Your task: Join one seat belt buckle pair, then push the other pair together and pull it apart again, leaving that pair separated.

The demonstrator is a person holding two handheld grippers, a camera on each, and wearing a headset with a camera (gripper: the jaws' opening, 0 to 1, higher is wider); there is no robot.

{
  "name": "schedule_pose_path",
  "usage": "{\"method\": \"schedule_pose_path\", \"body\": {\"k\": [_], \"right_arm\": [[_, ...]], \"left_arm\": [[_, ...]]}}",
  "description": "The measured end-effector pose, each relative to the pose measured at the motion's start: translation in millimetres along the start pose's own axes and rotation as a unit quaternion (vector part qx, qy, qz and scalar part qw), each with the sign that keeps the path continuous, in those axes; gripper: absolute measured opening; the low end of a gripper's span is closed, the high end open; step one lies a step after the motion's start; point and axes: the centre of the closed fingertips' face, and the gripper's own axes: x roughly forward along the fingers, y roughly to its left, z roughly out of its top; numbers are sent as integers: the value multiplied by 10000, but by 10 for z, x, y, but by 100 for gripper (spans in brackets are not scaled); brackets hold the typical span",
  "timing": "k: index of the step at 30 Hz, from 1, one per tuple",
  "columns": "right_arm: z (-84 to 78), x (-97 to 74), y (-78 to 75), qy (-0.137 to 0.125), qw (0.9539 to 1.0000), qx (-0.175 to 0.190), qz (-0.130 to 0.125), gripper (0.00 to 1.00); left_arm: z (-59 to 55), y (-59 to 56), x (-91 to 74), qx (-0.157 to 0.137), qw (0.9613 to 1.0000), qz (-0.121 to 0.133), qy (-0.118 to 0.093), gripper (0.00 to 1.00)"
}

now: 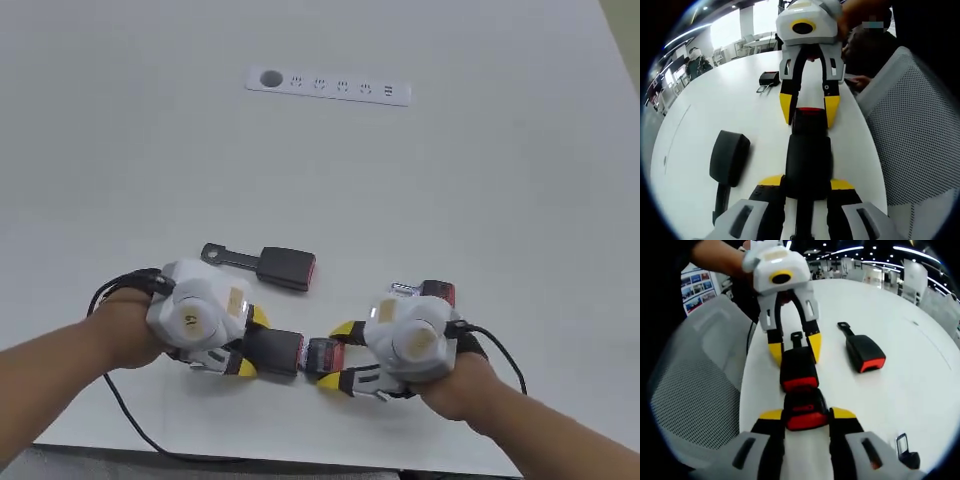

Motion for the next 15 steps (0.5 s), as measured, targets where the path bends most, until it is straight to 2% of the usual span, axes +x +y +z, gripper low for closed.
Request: {"method": "schedule_pose_path", "body": {"k": [8, 15], "right_arm": [[-10, 13, 13, 112, 9999, -75, -24, 33], [-12, 5, 16, -66, 9999, -87, -75, 33]], "left_arm": [[-6, 3, 3, -49, 10000, 20, -31, 32], [-26, -6, -20, -7, 9998, -29, -174, 32]]}}
